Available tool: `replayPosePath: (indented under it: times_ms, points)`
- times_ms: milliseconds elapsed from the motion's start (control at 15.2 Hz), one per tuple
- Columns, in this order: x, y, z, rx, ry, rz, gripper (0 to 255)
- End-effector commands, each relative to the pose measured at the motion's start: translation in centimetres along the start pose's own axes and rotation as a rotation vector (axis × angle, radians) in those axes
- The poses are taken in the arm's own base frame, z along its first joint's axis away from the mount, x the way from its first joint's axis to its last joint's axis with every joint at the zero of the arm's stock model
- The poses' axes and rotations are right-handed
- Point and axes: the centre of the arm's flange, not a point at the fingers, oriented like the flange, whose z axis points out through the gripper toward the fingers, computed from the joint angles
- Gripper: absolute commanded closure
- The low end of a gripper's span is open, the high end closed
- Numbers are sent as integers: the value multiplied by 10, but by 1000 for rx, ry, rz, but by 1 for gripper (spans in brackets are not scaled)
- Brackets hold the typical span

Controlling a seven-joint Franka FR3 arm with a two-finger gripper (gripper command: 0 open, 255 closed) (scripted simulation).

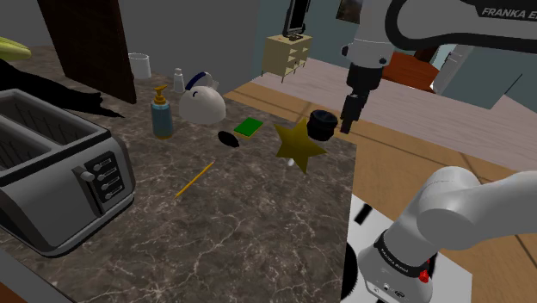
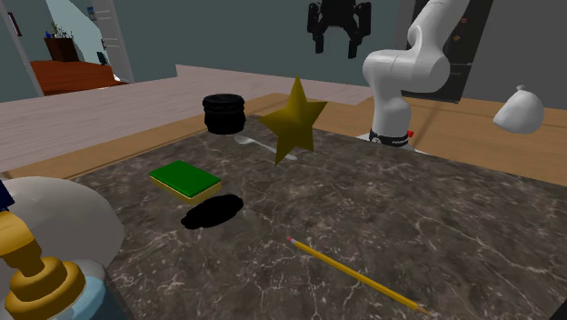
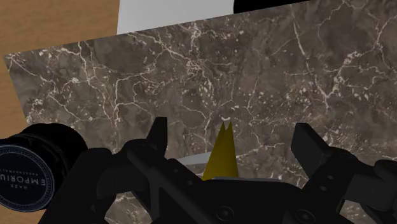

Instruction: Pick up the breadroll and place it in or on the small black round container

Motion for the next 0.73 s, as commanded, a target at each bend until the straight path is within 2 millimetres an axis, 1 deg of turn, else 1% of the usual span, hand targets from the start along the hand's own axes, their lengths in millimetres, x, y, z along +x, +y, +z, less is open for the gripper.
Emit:
replayPosePath:
  times_ms: [0,660]
  points:
    - [0,0,0,0,0,0,0]
    - [117,-22,43,1,37,-11,0]
